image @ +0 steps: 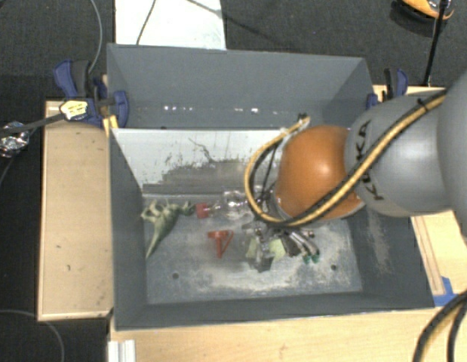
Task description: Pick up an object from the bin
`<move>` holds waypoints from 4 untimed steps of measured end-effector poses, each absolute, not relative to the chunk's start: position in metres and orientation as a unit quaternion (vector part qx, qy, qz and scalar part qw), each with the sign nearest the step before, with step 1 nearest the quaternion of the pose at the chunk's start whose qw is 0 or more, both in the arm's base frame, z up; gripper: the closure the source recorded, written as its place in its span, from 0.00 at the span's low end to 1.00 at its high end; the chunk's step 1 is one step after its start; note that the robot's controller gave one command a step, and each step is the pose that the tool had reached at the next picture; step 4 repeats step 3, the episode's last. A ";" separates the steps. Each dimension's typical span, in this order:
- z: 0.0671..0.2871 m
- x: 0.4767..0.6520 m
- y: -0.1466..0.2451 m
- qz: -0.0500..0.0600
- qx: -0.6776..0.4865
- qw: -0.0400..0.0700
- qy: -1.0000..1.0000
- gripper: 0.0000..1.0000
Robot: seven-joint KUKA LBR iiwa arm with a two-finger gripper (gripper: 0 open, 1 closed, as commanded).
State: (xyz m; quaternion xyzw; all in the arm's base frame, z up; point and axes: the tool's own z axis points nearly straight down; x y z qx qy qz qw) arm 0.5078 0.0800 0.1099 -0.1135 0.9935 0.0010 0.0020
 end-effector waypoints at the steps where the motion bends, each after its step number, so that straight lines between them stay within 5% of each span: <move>1: 0.104 0.508 0.075 0.002 -0.133 0.002 0.991 1.00; 3: 0.209 0.519 0.084 0.002 -0.133 0.001 0.991 1.00; 4: 0.209 0.519 0.084 0.002 -0.133 0.001 0.991 1.00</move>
Offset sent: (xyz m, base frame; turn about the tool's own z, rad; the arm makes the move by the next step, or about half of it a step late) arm 0.0012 -0.0052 0.1972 0.0074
